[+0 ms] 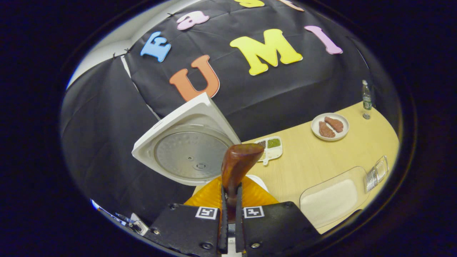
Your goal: Close the left gripper, press the button to open the rice cooker; take a wooden spoon from the chopstick holder with the right hand, scoop a spoonful of rice and pour it into the rice cooker, then put the wooden spoon back into the chopstick holder.
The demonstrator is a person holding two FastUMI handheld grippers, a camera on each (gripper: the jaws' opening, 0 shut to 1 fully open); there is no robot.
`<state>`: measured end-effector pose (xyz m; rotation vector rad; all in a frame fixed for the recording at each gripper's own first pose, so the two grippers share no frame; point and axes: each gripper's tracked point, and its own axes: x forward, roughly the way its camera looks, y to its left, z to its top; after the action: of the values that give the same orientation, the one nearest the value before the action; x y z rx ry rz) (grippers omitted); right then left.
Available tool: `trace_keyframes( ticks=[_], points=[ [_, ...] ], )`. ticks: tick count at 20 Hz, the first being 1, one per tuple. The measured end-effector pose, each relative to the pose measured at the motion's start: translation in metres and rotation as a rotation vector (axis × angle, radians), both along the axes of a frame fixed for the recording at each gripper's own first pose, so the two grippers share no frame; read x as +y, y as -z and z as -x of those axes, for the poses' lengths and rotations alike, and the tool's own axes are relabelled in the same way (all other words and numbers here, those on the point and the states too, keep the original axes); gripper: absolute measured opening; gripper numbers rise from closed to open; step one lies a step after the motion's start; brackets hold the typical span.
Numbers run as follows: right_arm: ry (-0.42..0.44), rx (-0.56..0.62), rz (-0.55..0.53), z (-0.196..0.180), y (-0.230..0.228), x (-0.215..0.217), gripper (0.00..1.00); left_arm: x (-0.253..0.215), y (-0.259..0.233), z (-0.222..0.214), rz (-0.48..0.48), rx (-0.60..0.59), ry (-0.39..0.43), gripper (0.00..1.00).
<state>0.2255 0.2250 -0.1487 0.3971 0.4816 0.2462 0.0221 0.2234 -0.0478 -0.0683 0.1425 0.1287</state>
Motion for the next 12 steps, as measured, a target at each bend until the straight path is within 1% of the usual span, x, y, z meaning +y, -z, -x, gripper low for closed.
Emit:
trace_keyframes(
  ticks=[3, 8, 12],
  points=[
    [-0.016, -0.039, 0.095, 0.002, -0.003, 0.003, 0.13, 0.002, 0.000, 0.001, -0.004, 0.003, -0.001, 0.94],
    [-0.047, -0.095, 0.214, 0.005, -0.008, 0.010, 0.13, 0.004, 0.003, 0.004, -0.002, 0.004, -0.005, 0.94],
    [-0.091, -0.156, 0.312, 0.006, -0.017, 0.024, 0.13, 0.005, 0.003, 0.005, -0.003, 0.010, -0.010, 0.94]
  ],
)
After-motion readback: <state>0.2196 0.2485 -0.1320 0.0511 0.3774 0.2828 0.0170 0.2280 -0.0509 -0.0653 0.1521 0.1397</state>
